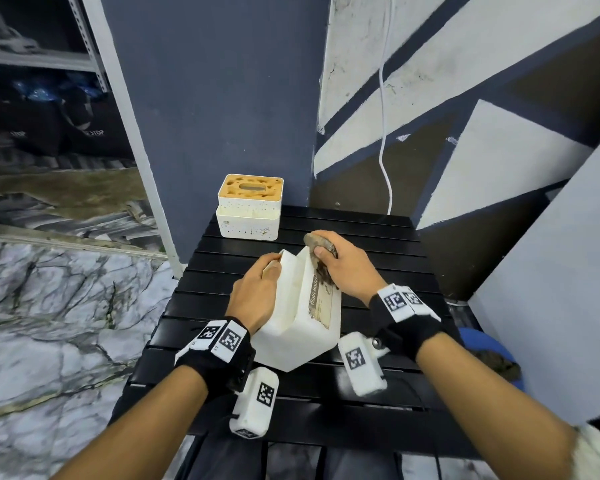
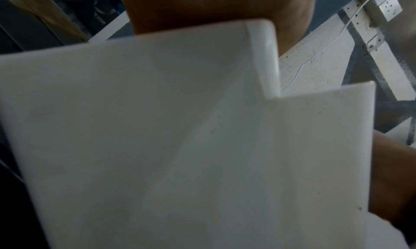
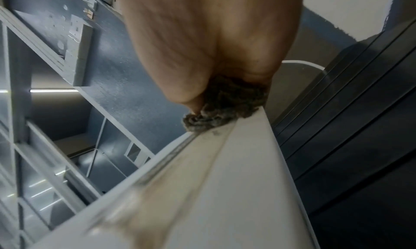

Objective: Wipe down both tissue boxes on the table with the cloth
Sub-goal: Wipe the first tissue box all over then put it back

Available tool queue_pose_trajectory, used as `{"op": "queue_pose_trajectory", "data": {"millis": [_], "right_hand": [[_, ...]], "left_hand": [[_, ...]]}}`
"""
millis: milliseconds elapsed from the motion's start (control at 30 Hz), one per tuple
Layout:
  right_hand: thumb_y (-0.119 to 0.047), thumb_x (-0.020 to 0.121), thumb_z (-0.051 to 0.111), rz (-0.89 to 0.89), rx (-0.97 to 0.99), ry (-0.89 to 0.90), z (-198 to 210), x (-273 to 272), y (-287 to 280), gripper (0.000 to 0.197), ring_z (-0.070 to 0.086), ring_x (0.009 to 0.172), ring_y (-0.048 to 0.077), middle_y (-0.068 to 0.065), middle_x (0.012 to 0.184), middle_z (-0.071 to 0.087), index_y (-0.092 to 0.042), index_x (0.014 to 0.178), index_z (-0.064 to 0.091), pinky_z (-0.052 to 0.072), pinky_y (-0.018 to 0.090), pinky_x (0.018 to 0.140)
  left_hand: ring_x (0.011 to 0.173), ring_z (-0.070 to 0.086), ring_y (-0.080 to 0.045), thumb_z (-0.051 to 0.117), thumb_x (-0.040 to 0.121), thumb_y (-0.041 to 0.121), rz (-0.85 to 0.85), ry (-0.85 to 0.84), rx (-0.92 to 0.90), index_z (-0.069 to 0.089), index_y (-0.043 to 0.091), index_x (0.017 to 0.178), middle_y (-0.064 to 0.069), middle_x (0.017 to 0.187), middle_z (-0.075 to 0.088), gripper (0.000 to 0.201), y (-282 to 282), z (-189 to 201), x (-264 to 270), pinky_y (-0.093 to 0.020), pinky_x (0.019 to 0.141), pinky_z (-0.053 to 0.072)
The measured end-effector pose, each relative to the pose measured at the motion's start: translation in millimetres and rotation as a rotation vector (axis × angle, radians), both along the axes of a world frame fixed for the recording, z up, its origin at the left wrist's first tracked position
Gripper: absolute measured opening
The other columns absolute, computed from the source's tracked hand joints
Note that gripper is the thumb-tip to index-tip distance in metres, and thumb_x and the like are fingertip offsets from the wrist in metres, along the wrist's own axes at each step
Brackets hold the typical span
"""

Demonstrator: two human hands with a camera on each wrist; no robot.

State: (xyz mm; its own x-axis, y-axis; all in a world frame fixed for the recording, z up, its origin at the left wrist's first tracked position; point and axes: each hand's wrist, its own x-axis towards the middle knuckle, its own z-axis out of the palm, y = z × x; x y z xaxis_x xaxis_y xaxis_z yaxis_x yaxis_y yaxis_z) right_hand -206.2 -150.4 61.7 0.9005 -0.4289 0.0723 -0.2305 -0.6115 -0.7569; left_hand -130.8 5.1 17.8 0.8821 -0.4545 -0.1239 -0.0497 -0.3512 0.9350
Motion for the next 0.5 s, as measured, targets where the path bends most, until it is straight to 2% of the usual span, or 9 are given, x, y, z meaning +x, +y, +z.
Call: {"op": "queue_pose_trajectory", "data": {"millis": [133,233,300,400,500], "right_hand": [[-0.022,0.097,0.049,0.047,-0.1,-0.11,-11,-25,9,0.035,0.05,0.11,0.007,-0.009,0.122,0.054,-0.026,0.131,0.05,0.037,0.024,0.098],[-0.023,0.097,0.047,0.039,-0.1,-0.084,-10,-20,3,0.035,0.05,0.107,0.008,-0.007,0.121,0.055,-0.026,0.132,0.048,0.037,0.023,0.094],[-0.025,0.099,0.044,0.009,-0.052,-0.019,-4,-6,-5,0.031,0.052,0.105,0.011,-0.006,0.117,0.058,-0.027,0.129,0.05,0.037,0.023,0.09],[-0.029,0.1,0.04,0.002,-0.002,0.079,1,10,-13,0.029,0.054,0.107,0.013,-0.005,0.119,0.061,-0.028,0.126,0.053,0.037,0.022,0.088],[-0.028,0.099,0.042,0.001,-0.014,0.045,-3,6,-8,0.03,0.055,0.11,0.014,-0.007,0.116,0.06,-0.029,0.128,0.052,0.039,0.024,0.09]], "left_hand": [[0.106,0.057,-0.017,0.037,0.101,0.045,-0.007,0.009,-0.003,0.058,0.047,0.12,0.006,0.119,0.062,0.028,1,-2,1,-0.034,0.088,0.044],[0.107,0.056,-0.016,0.036,0.102,0.045,-0.027,0.002,0.002,0.057,0.046,0.123,0.007,0.12,0.061,0.03,-1,-2,1,-0.033,0.088,0.042],[0.106,0.056,-0.016,0.036,0.102,0.045,-0.034,-0.008,0.013,0.057,0.046,0.124,0.007,0.118,0.061,0.03,-1,-1,1,-0.032,0.088,0.041],[0.104,0.056,-0.015,0.037,0.102,0.044,-0.016,-0.002,0.005,0.057,0.044,0.124,0.007,0.118,0.061,0.03,1,0,2,-0.031,0.087,0.04],[0.099,0.056,-0.011,0.037,0.102,0.043,-0.006,0.003,-0.004,0.058,0.043,0.122,0.006,0.117,0.062,0.029,1,-1,2,-0.031,0.084,0.041]]}}
